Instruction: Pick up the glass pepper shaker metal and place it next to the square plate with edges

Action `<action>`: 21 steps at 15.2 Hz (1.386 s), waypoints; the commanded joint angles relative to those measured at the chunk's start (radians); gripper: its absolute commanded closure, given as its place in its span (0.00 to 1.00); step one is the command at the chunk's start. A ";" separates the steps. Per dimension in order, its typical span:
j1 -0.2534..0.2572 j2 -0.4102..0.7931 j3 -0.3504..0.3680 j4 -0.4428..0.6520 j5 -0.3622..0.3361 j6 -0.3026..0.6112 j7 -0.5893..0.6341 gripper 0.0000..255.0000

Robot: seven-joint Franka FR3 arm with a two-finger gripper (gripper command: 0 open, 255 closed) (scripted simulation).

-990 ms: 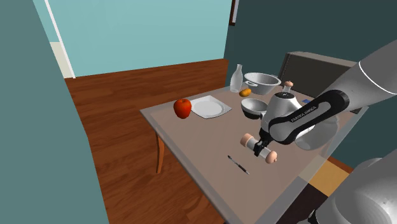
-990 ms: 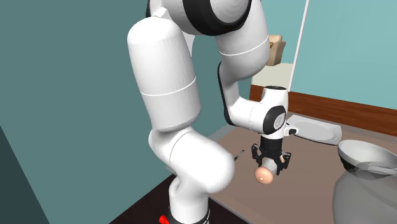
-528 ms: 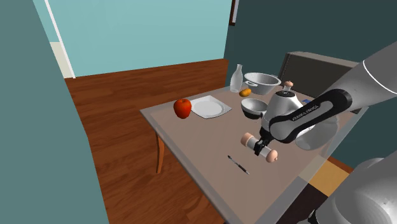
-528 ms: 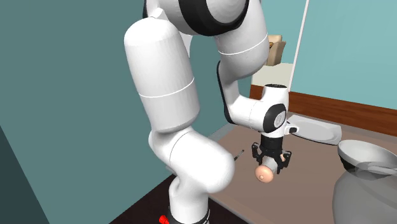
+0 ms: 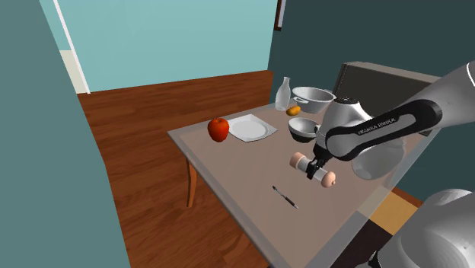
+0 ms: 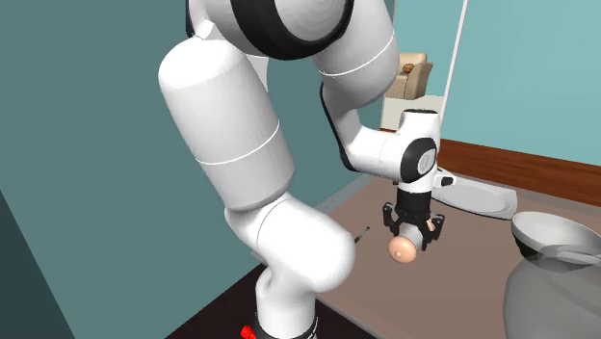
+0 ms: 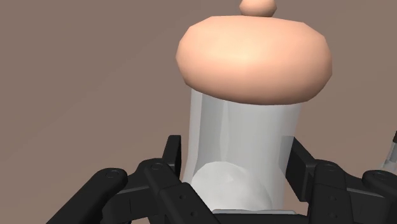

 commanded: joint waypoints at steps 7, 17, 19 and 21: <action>0.003 -0.109 0.012 0.046 0.015 -0.155 -0.012 1.00; 0.009 -0.204 0.028 0.125 0.035 -0.328 -0.024 1.00; 0.010 -0.217 0.031 0.141 0.038 -0.358 -0.027 1.00; 0.038 -0.147 0.054 0.193 0.061 -0.342 0.005 1.00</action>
